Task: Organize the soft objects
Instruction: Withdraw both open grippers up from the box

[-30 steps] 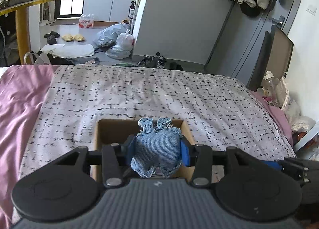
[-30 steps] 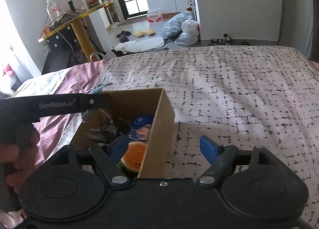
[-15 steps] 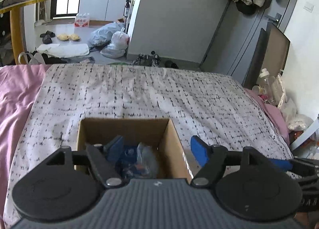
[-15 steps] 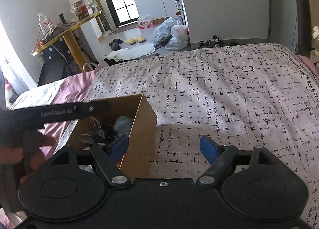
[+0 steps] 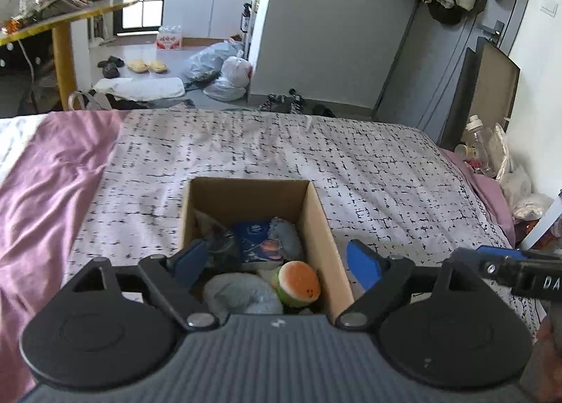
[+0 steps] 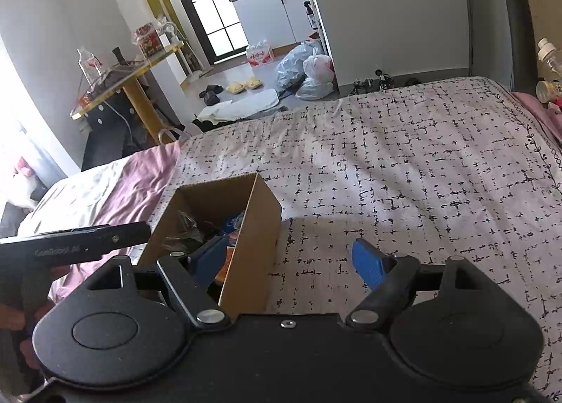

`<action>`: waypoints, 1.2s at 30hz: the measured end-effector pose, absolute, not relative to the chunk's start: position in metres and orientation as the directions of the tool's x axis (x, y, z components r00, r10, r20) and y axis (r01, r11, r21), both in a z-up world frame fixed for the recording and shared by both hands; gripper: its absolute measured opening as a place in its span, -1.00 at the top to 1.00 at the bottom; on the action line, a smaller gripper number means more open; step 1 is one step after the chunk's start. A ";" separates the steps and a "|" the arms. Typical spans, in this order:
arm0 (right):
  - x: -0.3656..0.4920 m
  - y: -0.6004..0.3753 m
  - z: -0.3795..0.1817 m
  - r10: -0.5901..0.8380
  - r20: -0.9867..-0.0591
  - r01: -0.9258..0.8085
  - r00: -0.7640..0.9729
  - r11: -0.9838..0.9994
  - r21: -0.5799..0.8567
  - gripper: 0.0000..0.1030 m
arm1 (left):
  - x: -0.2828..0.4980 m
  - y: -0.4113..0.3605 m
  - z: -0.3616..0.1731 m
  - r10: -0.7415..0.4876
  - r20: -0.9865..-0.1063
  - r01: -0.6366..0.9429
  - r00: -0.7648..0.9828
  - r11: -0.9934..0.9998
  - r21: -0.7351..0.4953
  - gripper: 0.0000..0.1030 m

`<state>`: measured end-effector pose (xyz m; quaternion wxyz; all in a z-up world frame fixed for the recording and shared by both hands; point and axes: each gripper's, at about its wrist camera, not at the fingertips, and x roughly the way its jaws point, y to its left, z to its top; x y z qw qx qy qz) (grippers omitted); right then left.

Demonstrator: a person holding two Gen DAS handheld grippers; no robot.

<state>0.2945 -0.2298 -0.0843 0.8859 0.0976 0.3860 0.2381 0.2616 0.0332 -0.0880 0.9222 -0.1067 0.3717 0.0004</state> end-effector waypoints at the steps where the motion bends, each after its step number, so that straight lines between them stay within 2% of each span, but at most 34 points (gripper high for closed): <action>1: 0.292 -0.233 -0.082 0.501 -0.632 -0.345 0.591 0.866 0.362 -0.52 | 0.258 0.034 -0.085 -0.072 -0.683 -0.085 0.727 0.977 -0.194 -0.71; 5: 0.284 -0.240 -0.073 0.517 -0.613 -0.351 0.597 0.856 0.381 -0.53 | 0.242 0.037 -0.073 -0.055 -0.675 -0.107 0.735 0.975 -0.195 -0.77; 7: 0.280 -0.242 -0.068 0.521 -0.604 -0.360 0.603 0.854 0.376 -0.58 | 0.234 0.037 -0.067 -0.049 -0.668 -0.109 0.742 0.975 -0.193 -0.88; 11: 0.271 -0.248 -0.060 0.524 -0.589 -0.374 0.616 0.852 0.367 -0.67 | 0.221 0.036 -0.057 -0.033 -0.659 -0.112 0.751 0.978 -0.176 -0.90; 16: 0.261 -0.258 -0.050 0.530 -0.566 -0.391 0.632 0.848 0.358 -0.88 | 0.205 0.039 -0.049 -0.005 -0.663 -0.133 0.749 0.978 -0.158 -0.98; 21: 0.254 -0.269 -0.043 0.544 -0.560 -0.400 0.625 0.839 0.369 -0.92 | 0.190 0.040 -0.037 0.015 -0.664 -0.145 0.747 0.979 -0.141 -0.99; 23: 0.250 -0.273 -0.040 0.553 -0.556 -0.412 0.620 0.833 0.370 -1.00 | 0.183 0.038 -0.031 0.022 -0.660 -0.142 0.751 0.981 -0.129 -1.00; 33: 0.227 -0.304 -0.024 0.609 -0.514 -0.455 0.604 0.793 0.405 -1.00 | 0.147 0.033 -0.001 0.024 -0.647 -0.132 0.762 0.984 -0.118 -1.00; 36: 0.222 -0.309 -0.021 0.621 -0.511 -0.471 0.594 0.784 0.405 -1.00 | 0.136 0.027 0.001 0.050 -0.636 -0.126 0.770 0.989 -0.076 -1.00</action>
